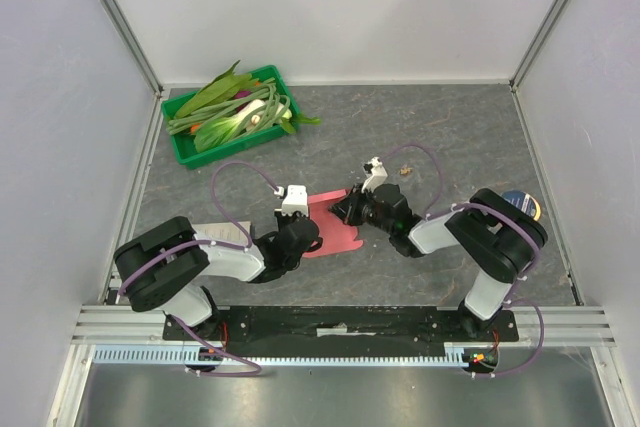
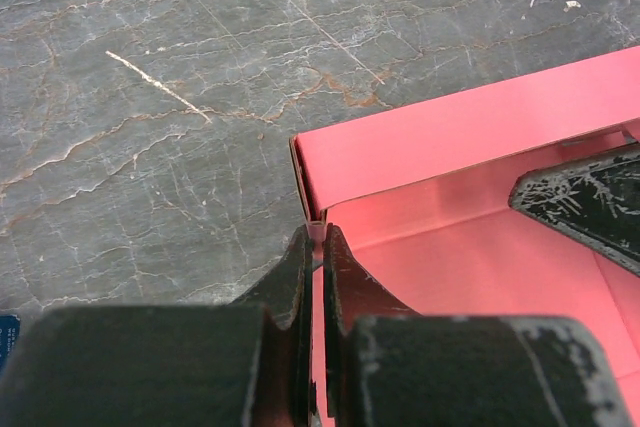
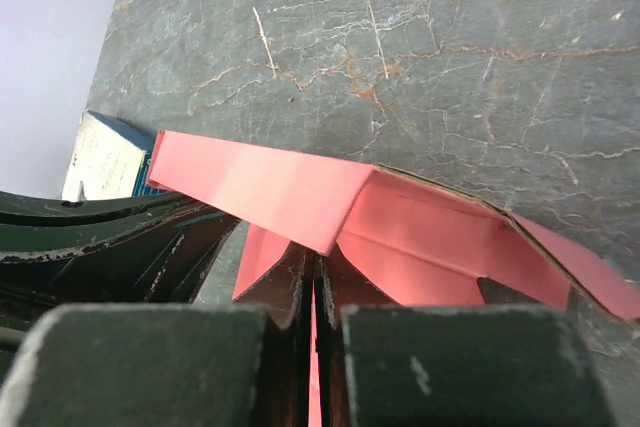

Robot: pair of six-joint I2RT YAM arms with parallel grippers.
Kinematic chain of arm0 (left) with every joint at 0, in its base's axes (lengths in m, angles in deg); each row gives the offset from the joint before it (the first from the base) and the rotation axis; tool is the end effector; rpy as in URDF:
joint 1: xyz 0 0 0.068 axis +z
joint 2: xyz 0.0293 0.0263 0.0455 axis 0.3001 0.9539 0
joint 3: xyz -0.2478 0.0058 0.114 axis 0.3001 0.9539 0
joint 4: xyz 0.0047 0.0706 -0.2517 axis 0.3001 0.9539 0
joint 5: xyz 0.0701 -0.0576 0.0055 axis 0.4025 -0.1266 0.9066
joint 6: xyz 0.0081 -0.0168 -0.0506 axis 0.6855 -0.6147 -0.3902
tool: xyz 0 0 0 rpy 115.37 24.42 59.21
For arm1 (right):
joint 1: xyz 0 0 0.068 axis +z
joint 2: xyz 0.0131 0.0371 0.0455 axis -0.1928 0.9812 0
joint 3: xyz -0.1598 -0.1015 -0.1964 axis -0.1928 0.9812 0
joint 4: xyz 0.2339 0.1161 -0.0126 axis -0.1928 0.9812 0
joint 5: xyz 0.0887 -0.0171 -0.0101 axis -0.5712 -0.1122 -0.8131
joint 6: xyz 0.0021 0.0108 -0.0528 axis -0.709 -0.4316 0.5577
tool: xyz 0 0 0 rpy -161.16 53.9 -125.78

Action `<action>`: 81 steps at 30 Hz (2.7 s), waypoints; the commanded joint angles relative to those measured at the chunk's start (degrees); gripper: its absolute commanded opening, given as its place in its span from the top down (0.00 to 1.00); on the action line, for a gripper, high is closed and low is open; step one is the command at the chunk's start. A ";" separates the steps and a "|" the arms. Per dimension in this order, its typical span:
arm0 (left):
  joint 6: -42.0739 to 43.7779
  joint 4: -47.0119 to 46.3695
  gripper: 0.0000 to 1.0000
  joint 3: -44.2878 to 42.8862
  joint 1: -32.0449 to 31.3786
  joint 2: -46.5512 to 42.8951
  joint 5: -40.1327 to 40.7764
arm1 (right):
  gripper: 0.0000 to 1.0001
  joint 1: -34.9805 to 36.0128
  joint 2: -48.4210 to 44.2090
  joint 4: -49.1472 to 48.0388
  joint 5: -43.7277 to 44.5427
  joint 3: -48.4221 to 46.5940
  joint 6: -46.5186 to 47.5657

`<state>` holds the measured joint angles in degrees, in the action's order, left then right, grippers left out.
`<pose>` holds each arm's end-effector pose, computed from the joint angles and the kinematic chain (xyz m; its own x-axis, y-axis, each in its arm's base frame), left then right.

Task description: Fold the paper box

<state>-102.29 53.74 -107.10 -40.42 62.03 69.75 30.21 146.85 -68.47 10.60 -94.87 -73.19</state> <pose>0.1588 -0.2039 0.1333 -0.3776 -0.0146 -0.9259 0.0744 0.9962 -0.0460 0.2294 0.2068 0.1324 -0.7100 0.3649 -0.6023 -0.3026 0.6142 0.7289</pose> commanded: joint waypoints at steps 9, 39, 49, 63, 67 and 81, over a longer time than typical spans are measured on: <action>-2.54 1.18 0.98 -0.10 -0.82 0.28 -0.27 | 0.81 -0.80 -16.77 34.97 10.28 -4.45 10.01; -2.10 1.09 0.98 -0.54 -0.91 0.80 -1.41 | 0.76 -6.35 -2.98 17.24 0.35 -3.31 3.60; -1.83 1.09 0.98 -1.33 -1.17 1.24 -1.41 | 0.99 2.71 -2.29 28.13 11.77 -11.21 8.96; -4.38 2.14 0.98 -0.01 -1.44 0.89 0.09 | 0.48 3.33 -10.88 44.30 11.26 -11.40 13.09; -4.73 2.32 0.98 -0.01 -1.44 0.72 -0.35 | 0.50 3.06 -13.35 44.57 10.28 -8.50 12.83; -4.65 2.32 0.98 0.51 -1.44 0.37 0.00 | 0.89 2.89 -4.14 54.49 22.76 -10.69 6.94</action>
<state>-103.98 55.10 -107.30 -41.19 62.01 71.26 33.29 138.59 -22.52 25.14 -104.58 -63.47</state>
